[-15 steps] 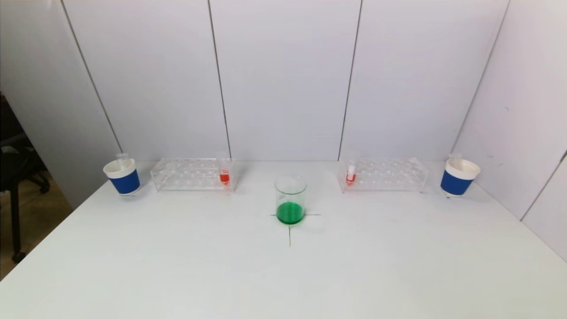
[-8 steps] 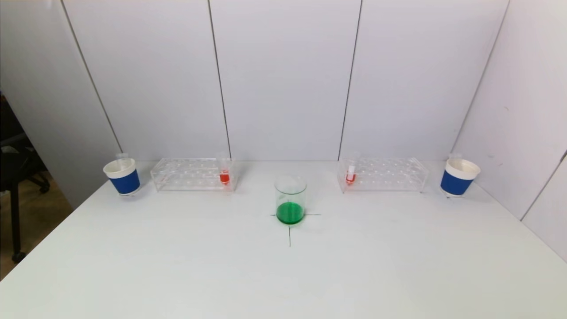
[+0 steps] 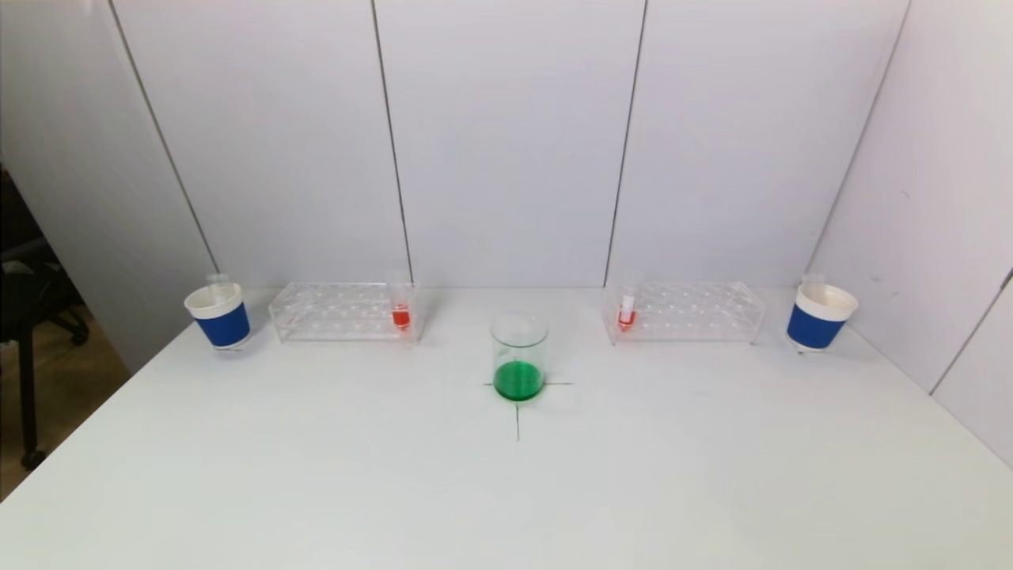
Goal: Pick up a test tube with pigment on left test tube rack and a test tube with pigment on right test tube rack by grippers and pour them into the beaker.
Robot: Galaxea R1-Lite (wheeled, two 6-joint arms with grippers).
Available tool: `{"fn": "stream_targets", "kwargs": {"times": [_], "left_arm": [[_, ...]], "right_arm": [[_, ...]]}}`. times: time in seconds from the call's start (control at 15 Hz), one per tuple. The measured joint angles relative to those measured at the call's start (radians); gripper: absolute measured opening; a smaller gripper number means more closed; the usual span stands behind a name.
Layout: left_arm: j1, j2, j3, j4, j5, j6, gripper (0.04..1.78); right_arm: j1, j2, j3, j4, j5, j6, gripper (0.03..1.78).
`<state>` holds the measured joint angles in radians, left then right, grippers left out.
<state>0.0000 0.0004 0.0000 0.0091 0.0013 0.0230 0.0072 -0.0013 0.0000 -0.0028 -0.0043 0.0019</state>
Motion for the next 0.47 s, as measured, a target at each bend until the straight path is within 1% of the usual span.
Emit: {"fn": "stream_targets", "kwargs": {"times": [0.47], "left_arm": [[0.0, 0.0, 0.0, 0.0, 0.0, 0.0, 1.76]], "right_arm": [[0.0, 0.0, 0.0, 0.0, 0.0, 0.001, 1.77]]}}
